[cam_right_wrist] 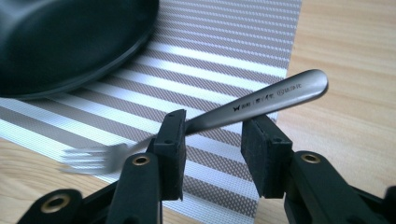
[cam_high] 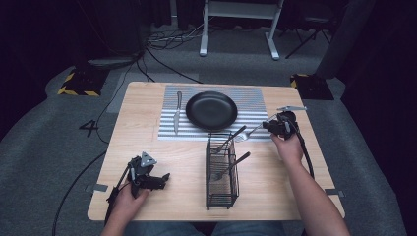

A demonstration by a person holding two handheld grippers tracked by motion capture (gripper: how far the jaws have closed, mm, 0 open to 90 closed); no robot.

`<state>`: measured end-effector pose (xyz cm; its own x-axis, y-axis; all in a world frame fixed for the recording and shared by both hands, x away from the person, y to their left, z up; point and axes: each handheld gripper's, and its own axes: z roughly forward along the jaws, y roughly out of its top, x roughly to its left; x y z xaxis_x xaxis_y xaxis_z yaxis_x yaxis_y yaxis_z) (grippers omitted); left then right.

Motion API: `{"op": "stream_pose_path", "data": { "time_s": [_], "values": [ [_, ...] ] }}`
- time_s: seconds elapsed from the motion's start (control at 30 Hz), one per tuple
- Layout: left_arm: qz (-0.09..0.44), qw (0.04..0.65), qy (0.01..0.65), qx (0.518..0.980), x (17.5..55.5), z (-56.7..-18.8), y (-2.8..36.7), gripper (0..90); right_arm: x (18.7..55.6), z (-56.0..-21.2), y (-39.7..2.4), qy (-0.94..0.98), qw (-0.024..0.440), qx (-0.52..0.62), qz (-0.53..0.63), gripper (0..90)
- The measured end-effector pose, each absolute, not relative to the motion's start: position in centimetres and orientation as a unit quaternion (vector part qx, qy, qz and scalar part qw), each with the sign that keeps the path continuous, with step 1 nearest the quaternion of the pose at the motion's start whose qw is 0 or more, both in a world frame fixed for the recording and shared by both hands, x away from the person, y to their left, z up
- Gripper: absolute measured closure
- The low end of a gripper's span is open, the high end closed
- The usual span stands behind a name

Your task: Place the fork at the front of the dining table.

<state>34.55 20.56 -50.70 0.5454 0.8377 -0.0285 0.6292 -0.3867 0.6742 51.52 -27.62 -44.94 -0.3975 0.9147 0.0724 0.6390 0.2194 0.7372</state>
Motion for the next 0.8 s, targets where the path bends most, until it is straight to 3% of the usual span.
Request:
{"op": "stream_pose_path", "data": {
  "time_s": [0.43, 0.8],
  "values": [
    [0.161, 0.324, 0.449, 0.817, 34.5, -50.7, 20.6, 7.2, 51.2, -45.6, -27.3, 0.749, 0.188, 0.512, 0.376, 54.6],
    [0.161, 0.324, 0.449, 0.817, 34.5, -50.7, 20.6, 7.2, 51.7, -47.2, -25.2, 0.718, 0.145, 0.571, 0.370, 54.4]
  ]
}}
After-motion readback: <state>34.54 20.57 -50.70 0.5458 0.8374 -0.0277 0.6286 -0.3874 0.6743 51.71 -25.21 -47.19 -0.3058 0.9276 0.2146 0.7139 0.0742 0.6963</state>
